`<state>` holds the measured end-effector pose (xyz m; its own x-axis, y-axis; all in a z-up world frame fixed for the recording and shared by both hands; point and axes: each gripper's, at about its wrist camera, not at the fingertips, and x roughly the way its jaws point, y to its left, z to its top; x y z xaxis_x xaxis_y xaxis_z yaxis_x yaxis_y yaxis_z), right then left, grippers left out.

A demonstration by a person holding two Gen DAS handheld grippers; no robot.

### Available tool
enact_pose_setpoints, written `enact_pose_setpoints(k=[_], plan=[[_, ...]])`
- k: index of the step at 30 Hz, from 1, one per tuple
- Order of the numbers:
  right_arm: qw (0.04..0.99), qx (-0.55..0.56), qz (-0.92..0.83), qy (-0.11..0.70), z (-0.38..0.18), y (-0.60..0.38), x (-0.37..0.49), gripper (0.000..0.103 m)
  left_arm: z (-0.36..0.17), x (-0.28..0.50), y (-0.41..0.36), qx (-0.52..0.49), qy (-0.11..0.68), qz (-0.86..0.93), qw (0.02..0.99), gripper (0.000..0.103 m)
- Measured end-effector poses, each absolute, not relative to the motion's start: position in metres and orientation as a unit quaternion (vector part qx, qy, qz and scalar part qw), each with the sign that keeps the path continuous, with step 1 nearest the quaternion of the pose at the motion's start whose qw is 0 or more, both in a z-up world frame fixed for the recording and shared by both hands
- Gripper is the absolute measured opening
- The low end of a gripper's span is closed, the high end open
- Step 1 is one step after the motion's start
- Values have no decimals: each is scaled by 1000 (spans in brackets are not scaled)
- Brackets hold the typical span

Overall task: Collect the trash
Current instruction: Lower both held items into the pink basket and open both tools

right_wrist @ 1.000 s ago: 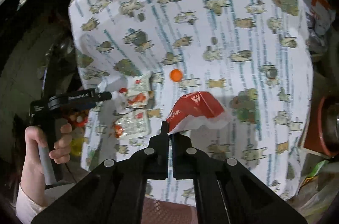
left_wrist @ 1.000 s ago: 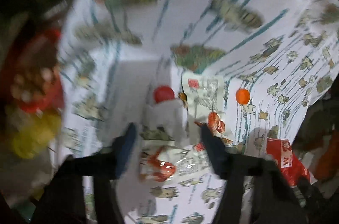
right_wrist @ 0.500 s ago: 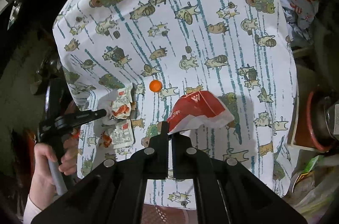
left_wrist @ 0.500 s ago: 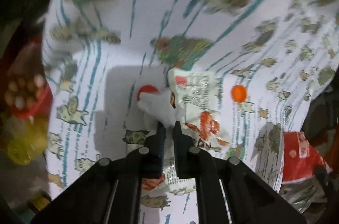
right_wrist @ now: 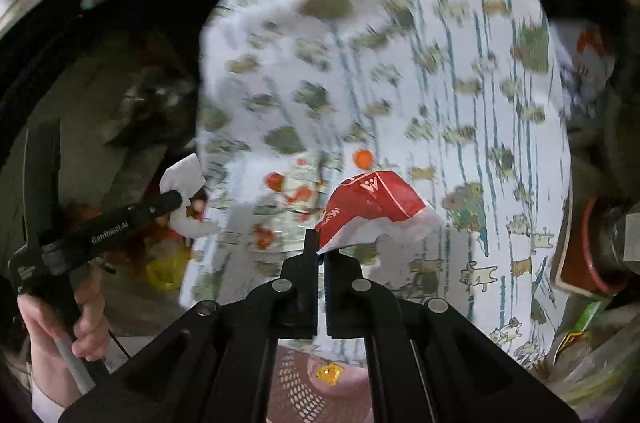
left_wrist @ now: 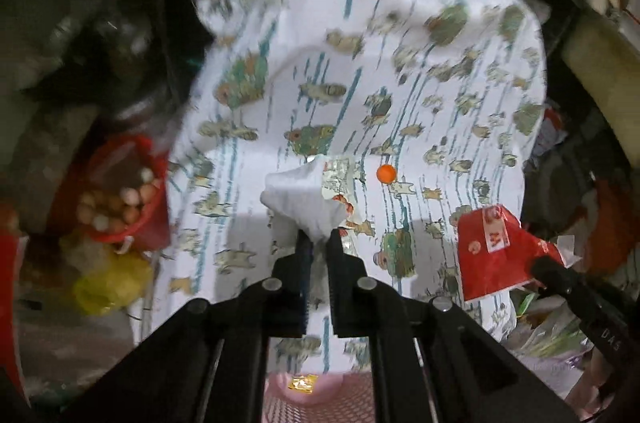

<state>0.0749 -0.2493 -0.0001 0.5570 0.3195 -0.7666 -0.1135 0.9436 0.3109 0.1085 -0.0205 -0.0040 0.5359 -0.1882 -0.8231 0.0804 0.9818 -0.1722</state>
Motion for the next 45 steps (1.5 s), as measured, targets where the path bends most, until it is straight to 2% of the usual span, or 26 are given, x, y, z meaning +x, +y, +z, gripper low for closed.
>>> enact_pose_setpoints(k=[6, 10, 16, 23, 30, 36, 45], plan=[[899, 134, 132, 395, 28, -230, 7, 3, 10, 37, -1, -114, 454, -74, 880, 7], [894, 138, 150, 400, 29, -214, -19, 3, -9, -4, -4, -162, 460, -75, 870, 7], [890, 161, 138, 403, 12, -204, -47, 3, -51, -25, -5, -203, 491, -64, 845, 7], [828, 247, 106, 492, -72, -208, -59, 3, -132, -30, -4, -203, 568, -30, 797, 7], [752, 241, 72, 609, -170, -209, -49, 3, -216, -27, -13, -184, 634, -32, 750, 7], [702, 247, 74, 664, -258, -198, -38, 3, -261, -22, -25, -128, 660, -31, 740, 7], [619, 276, 31, 735, -366, -197, -54, 3, -307, -34, -20, -149, 668, -9, 730, 7]])
